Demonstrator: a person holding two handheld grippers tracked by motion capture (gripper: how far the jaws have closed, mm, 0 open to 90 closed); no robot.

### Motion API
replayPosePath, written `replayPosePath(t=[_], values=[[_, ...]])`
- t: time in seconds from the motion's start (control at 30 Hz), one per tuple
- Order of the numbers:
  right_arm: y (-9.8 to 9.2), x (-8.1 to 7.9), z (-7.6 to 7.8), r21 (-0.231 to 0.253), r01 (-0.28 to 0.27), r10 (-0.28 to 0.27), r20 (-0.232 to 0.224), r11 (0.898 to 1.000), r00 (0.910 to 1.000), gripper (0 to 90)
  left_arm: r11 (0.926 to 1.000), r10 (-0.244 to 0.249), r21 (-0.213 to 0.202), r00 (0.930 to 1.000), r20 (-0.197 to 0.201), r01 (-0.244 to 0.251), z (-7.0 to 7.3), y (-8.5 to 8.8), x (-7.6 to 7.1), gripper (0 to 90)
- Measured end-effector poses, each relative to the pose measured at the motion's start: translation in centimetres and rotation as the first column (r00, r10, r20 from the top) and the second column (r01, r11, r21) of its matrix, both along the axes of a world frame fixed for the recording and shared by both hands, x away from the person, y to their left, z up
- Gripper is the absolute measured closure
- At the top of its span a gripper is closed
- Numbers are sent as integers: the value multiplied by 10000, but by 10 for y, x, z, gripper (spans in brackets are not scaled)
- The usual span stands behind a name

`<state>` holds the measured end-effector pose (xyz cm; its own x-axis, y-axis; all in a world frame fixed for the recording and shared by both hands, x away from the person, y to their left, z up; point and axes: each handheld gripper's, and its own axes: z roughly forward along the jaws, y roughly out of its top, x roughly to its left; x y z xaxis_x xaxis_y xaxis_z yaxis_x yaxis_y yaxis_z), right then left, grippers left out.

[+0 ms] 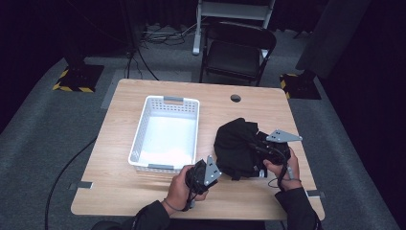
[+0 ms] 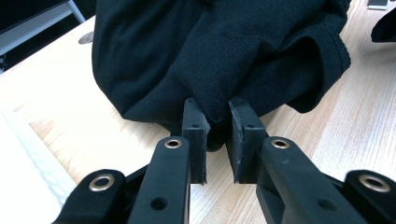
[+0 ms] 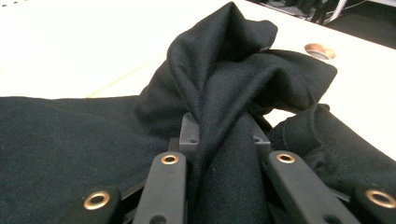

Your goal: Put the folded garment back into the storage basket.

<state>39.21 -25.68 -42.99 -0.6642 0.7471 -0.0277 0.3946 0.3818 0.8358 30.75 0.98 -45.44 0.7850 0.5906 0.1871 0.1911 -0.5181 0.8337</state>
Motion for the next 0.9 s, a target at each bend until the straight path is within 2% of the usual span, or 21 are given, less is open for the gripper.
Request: replayPosePath(t=[0.5, 0.9], values=[[9, 3, 31, 208, 59, -74, 737, 9998, 9973, 759, 9996, 235, -143, 9983, 531, -228, 26, 9, 5, 789], [26, 11, 57, 218, 28, -55, 1223, 9998, 9925, 759, 9982, 516, -335, 9948, 874, -489, 44, 23, 11, 797]])
